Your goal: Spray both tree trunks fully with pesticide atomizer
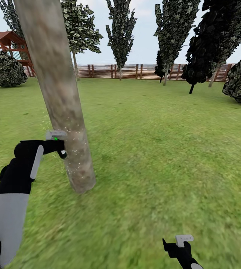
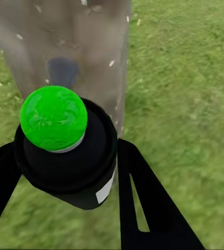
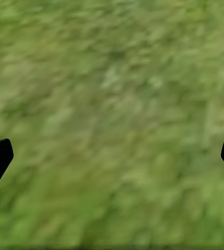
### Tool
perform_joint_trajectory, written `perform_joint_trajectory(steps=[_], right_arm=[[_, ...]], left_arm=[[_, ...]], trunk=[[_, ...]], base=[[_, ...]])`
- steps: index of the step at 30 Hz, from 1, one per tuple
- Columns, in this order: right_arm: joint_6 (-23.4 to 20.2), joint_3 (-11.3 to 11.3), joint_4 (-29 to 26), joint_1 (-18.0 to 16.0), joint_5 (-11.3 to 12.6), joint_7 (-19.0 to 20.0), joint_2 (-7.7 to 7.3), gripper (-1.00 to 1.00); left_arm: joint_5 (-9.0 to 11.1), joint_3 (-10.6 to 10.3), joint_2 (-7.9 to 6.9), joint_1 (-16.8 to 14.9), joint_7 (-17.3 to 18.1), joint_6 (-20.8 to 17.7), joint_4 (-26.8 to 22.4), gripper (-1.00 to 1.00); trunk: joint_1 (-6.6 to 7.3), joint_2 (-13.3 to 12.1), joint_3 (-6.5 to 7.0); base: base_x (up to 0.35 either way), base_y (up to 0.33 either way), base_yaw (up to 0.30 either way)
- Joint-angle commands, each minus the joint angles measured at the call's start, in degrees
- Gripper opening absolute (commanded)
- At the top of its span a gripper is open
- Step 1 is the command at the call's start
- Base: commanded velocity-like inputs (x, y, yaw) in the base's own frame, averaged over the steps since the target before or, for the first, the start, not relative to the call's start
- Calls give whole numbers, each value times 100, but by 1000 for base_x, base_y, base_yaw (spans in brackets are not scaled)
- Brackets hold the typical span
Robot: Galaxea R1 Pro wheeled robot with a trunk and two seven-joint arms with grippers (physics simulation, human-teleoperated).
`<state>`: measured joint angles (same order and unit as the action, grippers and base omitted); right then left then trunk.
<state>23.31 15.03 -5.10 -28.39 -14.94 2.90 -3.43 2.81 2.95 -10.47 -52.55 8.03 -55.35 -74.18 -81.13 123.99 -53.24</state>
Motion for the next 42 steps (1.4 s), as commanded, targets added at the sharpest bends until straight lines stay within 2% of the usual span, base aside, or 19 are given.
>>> perform_joint_trajectory(steps=[1,5,12,18,20,21,23,25,26,27,30,32,35,37,40,41,42], right_arm=[[0,0,0,0,0,0,0,100],[-2,0,0,0,0,0,0,100],[-2,0,0,0,0,0,0,100],[-2,0,0,0,0,0,0,100],[-2,0,0,0,0,0,0,100],[-2,0,0,0,0,0,0,100],[-2,0,0,0,0,0,0,100],[-2,0,0,0,0,0,0,100],[-2,0,0,0,0,0,0,100],[-2,0,0,0,0,0,0,100],[-2,0,0,0,0,0,0,100],[-2,0,0,0,0,0,0,100],[-2,0,3,0,-1,0,0,100],[4,0,3,0,0,0,0,100],[6,0,8,0,0,0,0,100],[7,0,9,0,0,15,0,100],[5,0,9,2,0,30,0,100]], left_arm=[[37,14,-58,-53,3,-7,0,-100],[39,21,-137,-144,9,-22,-5,-100],[85,-48,14,-302,13,-198,-93,-100],[36,-54,-73,-125,13,-98,122,-100],[37,-62,-54,160,14,301,507,-100],[42,-59,-31,210,14,672,941,-100],[39,-55,-24,223,14,854,1404,-100],[36,-50,-30,275,14,1282,1900,-100],[36,-49,-33,318,14,1678,2275,-100],[35,-49,-32,330,14,1846,2508,-100],[35,-49,-14,359,8,2240,3004,-100],[31,-46,-1,438,0,2787,3384,-100],[20,-41,2,461,-10,3025,3774,-100],[19,-40,1,471,-19,3722,4310,-100],[12,-40,1,474,-18,4117,4817,-100],[-57,-41,20,663,-21,4442,5053,-100],[-140,-38,41,884,-251,4984,5127,-100]], trunk=[[0,0,0],[0,0,0],[0,0,0],[0,0,0],[0,0,0],[0,0,0],[0,0,0],[0,0,0],[0,0,0],[0,0,0],[0,0,0],[0,0,0],[0,0,0],[0,0,0],[0,0,0],[0,0,0],[0,0,0]], base=[[0,0,0],[0,0,0],[0,0,0],[0,0,0],[0,0,0],[0,0,0],[0,0,0],[0,0,0],[0,0,0],[0,0,0],[0,0,0],[0,0,0],[0,0,0],[0,0,0],[0,0,0],[0,0,0],[0,0,0]])
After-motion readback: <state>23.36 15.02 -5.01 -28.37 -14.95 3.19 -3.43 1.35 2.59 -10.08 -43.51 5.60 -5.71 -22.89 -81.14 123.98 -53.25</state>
